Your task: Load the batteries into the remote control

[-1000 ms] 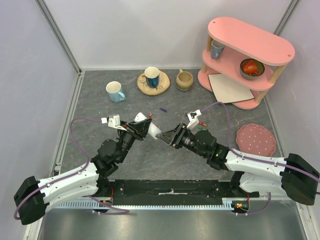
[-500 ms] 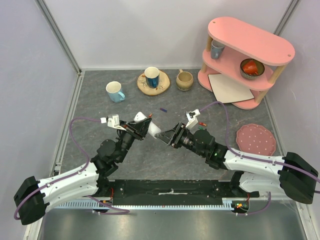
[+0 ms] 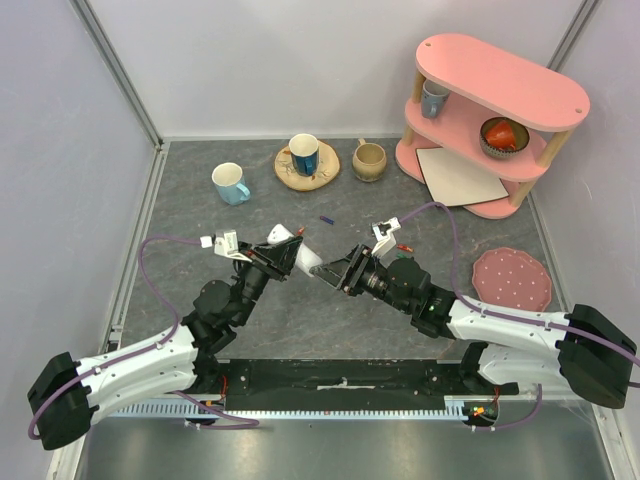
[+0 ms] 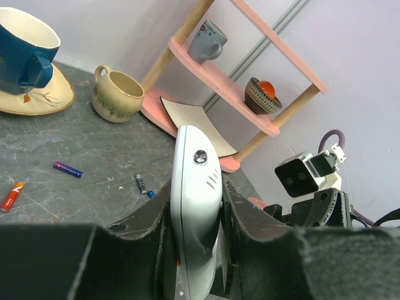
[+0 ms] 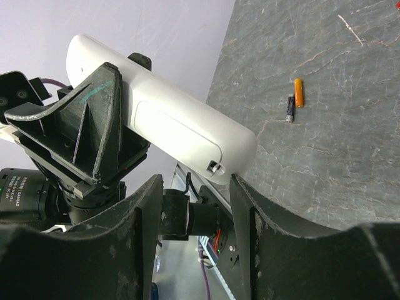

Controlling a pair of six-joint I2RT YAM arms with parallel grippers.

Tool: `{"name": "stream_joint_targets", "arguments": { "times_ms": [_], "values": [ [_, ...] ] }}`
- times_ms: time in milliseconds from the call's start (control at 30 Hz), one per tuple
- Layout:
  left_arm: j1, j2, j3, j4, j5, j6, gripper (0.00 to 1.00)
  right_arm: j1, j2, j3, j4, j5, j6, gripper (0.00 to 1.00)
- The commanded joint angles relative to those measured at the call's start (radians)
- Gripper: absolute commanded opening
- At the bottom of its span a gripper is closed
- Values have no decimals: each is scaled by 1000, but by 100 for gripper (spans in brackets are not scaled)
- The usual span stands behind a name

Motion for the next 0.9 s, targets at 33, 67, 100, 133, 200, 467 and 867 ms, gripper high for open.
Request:
{"name": "stream_joint_targets", "arguments": {
  "times_ms": [33, 67, 100, 133, 200, 467, 867],
  "values": [
    [-5, -10, -1, 37, -7, -8, 2, -8, -16, 48, 45, 12, -5, 55],
    [-6, -10, 1, 37, -9, -5, 2, -6, -18, 48, 44, 14, -5, 55],
    [-6, -9, 2, 36, -9, -5, 2, -8, -19, 48, 45, 12, -5, 55],
    [-6, -9, 1, 37, -10, -3, 2, -8, -18, 49, 44, 12, -5, 55],
    [-6, -10, 2, 37, -12, 0, 2, -8, -18, 48, 45, 12, -5, 55],
    [-6, -10, 19, 2, -59, -15, 2, -8, -30, 48, 18, -8, -23, 70],
    [6, -70, 56, -171, -202, -52, 2, 0, -284, 149, -531, 263, -386, 98]
  ]
}}
